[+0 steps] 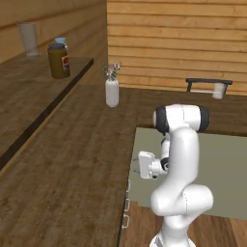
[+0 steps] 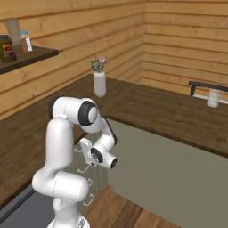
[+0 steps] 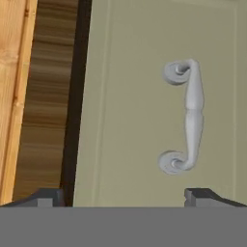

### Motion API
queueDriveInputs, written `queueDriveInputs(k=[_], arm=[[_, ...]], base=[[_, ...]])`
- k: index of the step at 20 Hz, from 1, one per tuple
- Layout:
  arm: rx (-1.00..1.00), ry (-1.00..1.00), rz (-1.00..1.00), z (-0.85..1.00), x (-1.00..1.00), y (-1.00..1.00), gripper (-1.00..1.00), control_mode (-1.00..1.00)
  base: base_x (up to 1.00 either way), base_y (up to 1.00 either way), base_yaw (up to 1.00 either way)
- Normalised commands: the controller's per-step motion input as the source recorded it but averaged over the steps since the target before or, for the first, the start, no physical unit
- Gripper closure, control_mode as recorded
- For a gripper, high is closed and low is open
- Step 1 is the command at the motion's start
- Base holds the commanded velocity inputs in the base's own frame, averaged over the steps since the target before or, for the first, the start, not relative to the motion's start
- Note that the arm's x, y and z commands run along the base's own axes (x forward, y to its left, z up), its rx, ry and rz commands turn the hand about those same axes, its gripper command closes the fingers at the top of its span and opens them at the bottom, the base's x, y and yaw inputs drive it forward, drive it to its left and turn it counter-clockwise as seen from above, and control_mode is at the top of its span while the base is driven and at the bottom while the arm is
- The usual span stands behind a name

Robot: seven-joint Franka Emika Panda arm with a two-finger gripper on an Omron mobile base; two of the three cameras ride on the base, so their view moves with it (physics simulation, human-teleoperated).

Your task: Take a straw from the drawer in front and place it inside the glass cup on the dining counter.

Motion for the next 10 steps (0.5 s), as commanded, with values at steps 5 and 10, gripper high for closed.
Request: queueDriveInputs(k=[5, 10], arm=[[0.0, 0.0, 0.0, -0.39, 0.1, 0.16, -1.0, -1.0], [0.0, 0.0, 0.0, -0.38, 0.11, 0.1, -1.0, -1.0]], base=[[0.0, 0.0, 0.0], [0.0, 0.0, 0.0]])
